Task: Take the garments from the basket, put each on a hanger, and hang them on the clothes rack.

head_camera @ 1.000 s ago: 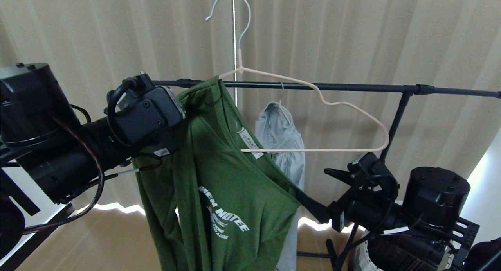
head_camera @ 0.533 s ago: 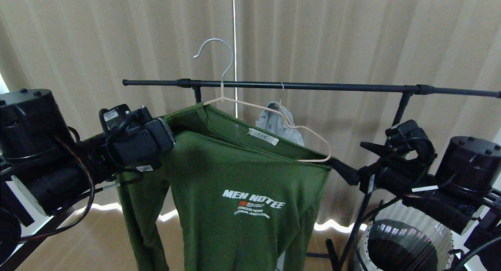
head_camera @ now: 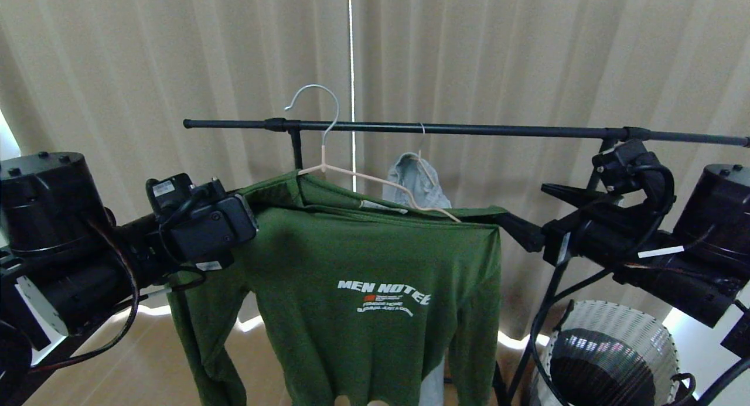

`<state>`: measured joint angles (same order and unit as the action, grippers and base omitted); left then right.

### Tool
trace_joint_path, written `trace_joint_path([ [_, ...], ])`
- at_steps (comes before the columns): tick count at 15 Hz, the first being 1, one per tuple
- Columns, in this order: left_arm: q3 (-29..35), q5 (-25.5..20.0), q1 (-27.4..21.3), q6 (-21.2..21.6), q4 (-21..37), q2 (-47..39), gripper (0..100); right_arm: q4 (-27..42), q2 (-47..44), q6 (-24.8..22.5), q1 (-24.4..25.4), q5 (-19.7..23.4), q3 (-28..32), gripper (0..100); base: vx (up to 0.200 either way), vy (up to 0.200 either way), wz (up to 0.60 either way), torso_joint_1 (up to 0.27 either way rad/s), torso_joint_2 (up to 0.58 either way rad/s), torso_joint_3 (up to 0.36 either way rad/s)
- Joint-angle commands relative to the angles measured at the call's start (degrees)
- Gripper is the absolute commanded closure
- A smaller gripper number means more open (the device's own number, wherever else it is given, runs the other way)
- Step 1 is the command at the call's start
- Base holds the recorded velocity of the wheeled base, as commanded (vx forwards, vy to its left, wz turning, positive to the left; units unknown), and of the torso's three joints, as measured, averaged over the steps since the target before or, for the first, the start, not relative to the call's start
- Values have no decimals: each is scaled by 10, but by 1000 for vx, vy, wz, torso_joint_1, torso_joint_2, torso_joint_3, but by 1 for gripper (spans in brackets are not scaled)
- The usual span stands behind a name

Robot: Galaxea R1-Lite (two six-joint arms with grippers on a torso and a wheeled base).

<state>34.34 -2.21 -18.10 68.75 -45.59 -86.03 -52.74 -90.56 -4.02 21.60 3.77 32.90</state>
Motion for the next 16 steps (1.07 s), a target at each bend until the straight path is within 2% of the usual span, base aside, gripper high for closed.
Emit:
trace_joint_path([
  [1,-1,12,0,-1,0,-4,100,22,36,-9,34,1,6,0,0,0,0,0,0,0],
  [3,4,22,-1,-2,0,-7,100,60,59,-37,75,1,6,0,0,0,0,0,0,0],
  [5,10,41,-3,-7,-1,-11,100,93,64,-70,94,1,9,0,0,0,0,0,0,0],
  [6,12,52,-6,-27,-3,-14,100,105,63,-92,104,1,12,0,0,0,0,0,0,0],
  [8,13,65,-10,-46,-3,-14,100,122,62,-107,114,1,22,0,0,0,0,0,0,0],
  [12,6,67,-25,-51,-4,-9,100,137,16,-112,144,-4,118,0,0,0,0,0,0,0],
  [16,21,66,-43,-51,-4,-11,100,138,-43,-144,173,-44,182,0,0,0,0,0,0,0],
])
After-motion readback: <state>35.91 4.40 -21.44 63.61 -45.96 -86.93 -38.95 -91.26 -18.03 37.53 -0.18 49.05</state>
